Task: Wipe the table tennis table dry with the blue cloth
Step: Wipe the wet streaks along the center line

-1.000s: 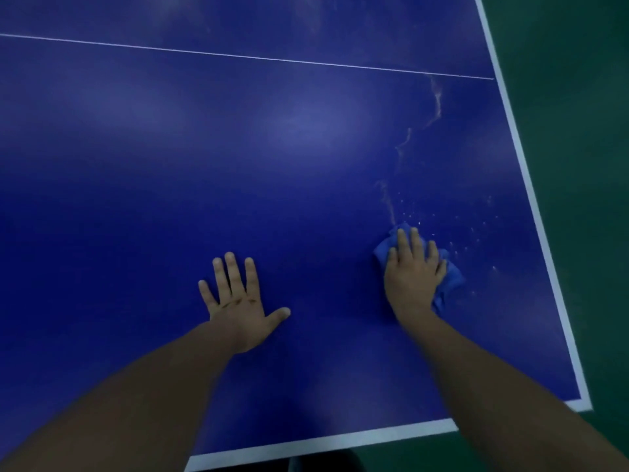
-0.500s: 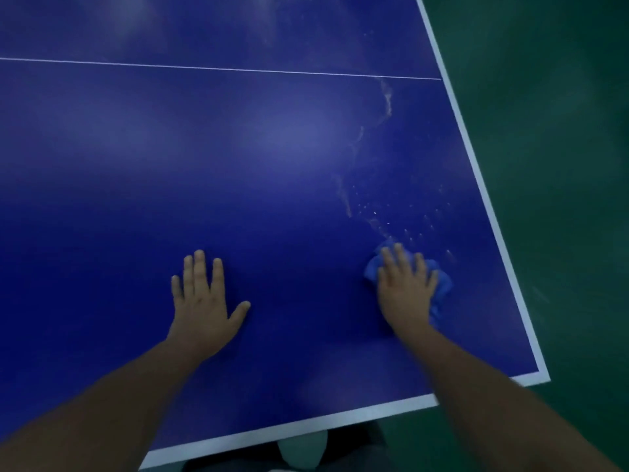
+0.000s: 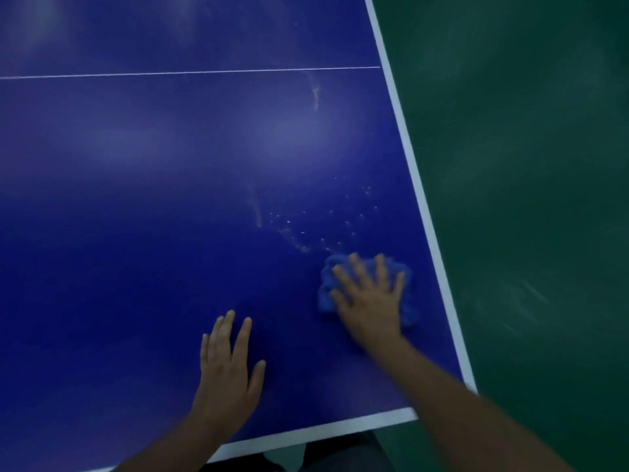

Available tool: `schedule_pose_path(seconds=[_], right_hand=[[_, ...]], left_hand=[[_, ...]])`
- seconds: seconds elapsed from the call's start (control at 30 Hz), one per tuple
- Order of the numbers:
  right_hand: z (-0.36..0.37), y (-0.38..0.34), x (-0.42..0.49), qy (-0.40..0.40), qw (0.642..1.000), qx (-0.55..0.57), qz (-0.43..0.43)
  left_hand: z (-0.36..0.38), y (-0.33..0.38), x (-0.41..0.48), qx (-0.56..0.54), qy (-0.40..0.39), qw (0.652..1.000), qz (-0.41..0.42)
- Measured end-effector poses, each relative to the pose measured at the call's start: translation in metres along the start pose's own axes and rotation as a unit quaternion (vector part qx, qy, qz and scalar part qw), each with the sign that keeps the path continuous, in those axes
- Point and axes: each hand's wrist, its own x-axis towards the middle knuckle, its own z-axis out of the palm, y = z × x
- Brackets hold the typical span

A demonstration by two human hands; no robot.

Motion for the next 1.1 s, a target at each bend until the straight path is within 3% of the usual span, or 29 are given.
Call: schedule_pose_path(seconds=[0.1, 0.27, 0.3, 0.37, 0.43, 0.53, 0.6, 0.67, 0.73, 0.77, 0.8, 0.87, 0.97, 1.03, 1.1], right_hand=[[-0.024, 0.091, 0.066, 0.006, 0.993, 0.002, 0.122], [-0.042, 0.125, 0.106, 0.026, 0.985, 0.041, 0.165], [-0.039, 0.113, 0.098, 0.053, 0.99, 0.025, 0.127], [-0.029, 0.077, 0.06, 0.065, 0.997, 0.003, -0.044], [-0.019, 0.039, -0.005, -0.002, 0.978, 0.004, -0.206], [-0.009, 0.05, -0.032, -0.029, 0.95, 0.035, -0.309], [-0.011, 0.078, 0.022, -0.022, 0.961, 0.017, -0.275], [-0.026, 0.108, 0.096, 0.014, 0.989, -0.015, -0.146], [-0.045, 0.132, 0.153, 0.021, 0.999, 0.027, 0.027], [-0.05, 0.131, 0.165, 0.039, 0.994, 0.064, 0.075], [-0.052, 0.124, 0.164, 0.064, 0.992, 0.081, 0.07], [-0.043, 0.09, 0.126, 0.092, 0.992, 0.061, -0.065], [-0.016, 0.007, 0.001, 0.014, 0.949, 0.043, -0.313], [-0.006, -0.036, -0.051, -0.054, 0.918, 0.039, -0.39], [0.004, -0.06, -0.031, -0.053, 0.909, 0.046, -0.411]], left_hand=[[0.013, 0.041, 0.005, -0.005, -0.003, 1.0, -0.012], [0.026, 0.089, 0.016, 0.025, 0.009, 1.0, -0.007], [0.028, 0.094, 0.017, 0.021, 0.014, 0.999, -0.02], [0.032, 0.102, 0.02, 0.021, 0.014, 0.999, -0.045], [0.034, 0.103, 0.022, 0.035, 0.011, 0.998, -0.048], [0.033, 0.102, 0.027, 0.056, 0.009, 0.998, -0.037], [0.029, 0.101, 0.034, 0.068, 0.016, 0.997, -0.038], [0.024, 0.096, 0.039, 0.081, 0.008, 0.996, -0.03], [0.02, 0.089, 0.04, 0.088, -0.005, 0.996, -0.034], [0.017, 0.086, 0.041, 0.09, -0.011, 0.995, -0.04], [0.015, 0.083, 0.043, 0.088, -0.017, 0.995, -0.046], [0.008, 0.069, 0.046, 0.084, -0.029, 0.994, -0.058], [-0.007, 0.04, 0.052, 0.089, -0.044, 0.993, -0.061], [-0.018, 0.015, 0.059, 0.09, -0.044, 0.993, -0.069], [-0.03, -0.012, 0.071, 0.097, -0.035, 0.992, -0.073]])
